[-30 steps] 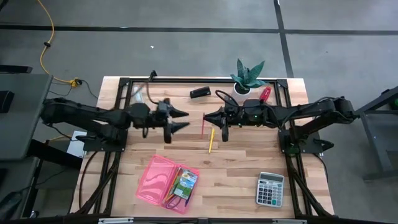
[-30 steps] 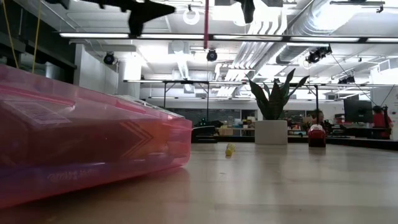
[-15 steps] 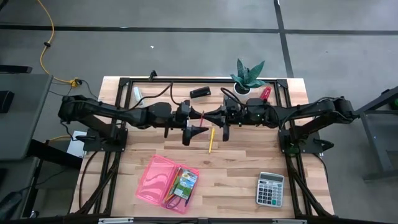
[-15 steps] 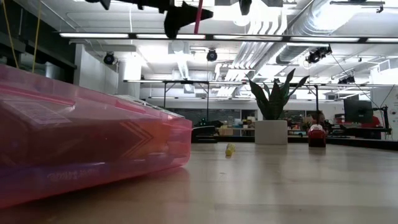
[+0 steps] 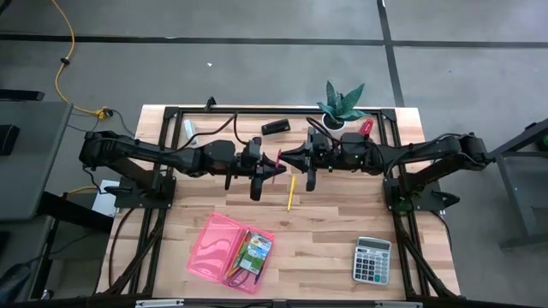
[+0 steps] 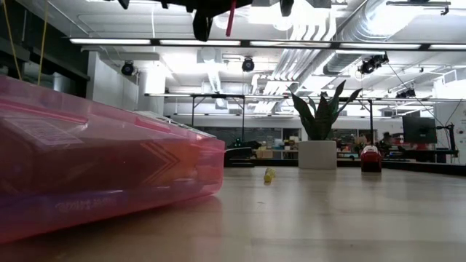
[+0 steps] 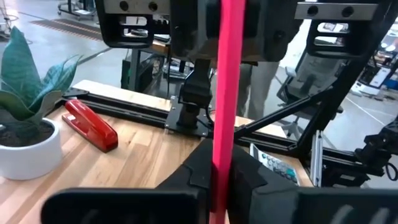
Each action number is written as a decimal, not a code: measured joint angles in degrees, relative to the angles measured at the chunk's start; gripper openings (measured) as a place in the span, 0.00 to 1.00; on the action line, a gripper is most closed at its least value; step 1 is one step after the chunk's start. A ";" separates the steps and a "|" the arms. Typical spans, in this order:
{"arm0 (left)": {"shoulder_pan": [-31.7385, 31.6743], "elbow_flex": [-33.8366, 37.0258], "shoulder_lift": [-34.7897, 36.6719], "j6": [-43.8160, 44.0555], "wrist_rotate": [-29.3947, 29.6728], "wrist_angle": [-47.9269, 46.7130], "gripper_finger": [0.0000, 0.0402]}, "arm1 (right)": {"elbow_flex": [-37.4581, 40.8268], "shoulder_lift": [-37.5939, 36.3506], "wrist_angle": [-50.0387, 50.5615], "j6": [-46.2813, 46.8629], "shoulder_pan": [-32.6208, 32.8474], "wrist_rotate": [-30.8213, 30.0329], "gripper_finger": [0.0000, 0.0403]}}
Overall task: Pack school essentials
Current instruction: Put the pink pencil into the supply box
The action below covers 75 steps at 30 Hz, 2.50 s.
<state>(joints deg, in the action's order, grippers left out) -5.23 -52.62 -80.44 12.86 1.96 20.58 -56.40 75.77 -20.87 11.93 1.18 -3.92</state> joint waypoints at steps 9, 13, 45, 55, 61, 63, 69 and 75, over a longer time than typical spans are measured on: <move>-0.80 0.00 1.94 -1.60 0.17 -3.84 0.01 | 0.00 -0.54 0.80 2.11 -0.32 0.67 0.01; -2.84 0.09 6.77 -3.93 0.56 -11.41 0.01 | 0.00 -3.73 7.38 4.02 -1.25 -0.59 0.11; -0.40 19.41 32.97 6.76 4.76 -10.44 0.00 | 16.85 -22.62 8.13 8.42 0.84 -9.51 0.58; 22.76 16.36 19.66 31.61 12.33 -13.68 0.00 | 16.85 -22.62 9.75 9.14 0.84 -9.50 0.58; 36.90 9.08 5.06 60.13 19.57 -17.15 0.00 | 16.85 -22.60 12.52 9.24 0.84 -9.49 0.58; 39.53 6.15 0.37 69.19 19.61 -20.84 0.00 | 16.85 -22.60 13.30 9.24 0.84 -9.47 0.58; 41.92 1.11 -9.74 89.29 18.30 -27.43 0.00 | 16.85 -22.60 15.53 9.15 0.84 -9.44 0.58; 40.48 -1.04 -15.02 92.01 15.28 -27.19 0.00 | 16.85 -22.59 17.15 8.80 0.84 -9.44 0.58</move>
<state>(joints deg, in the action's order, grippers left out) 35.25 -53.66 -95.47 104.87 17.24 -6.62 -39.55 53.17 -3.72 20.73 2.02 -13.37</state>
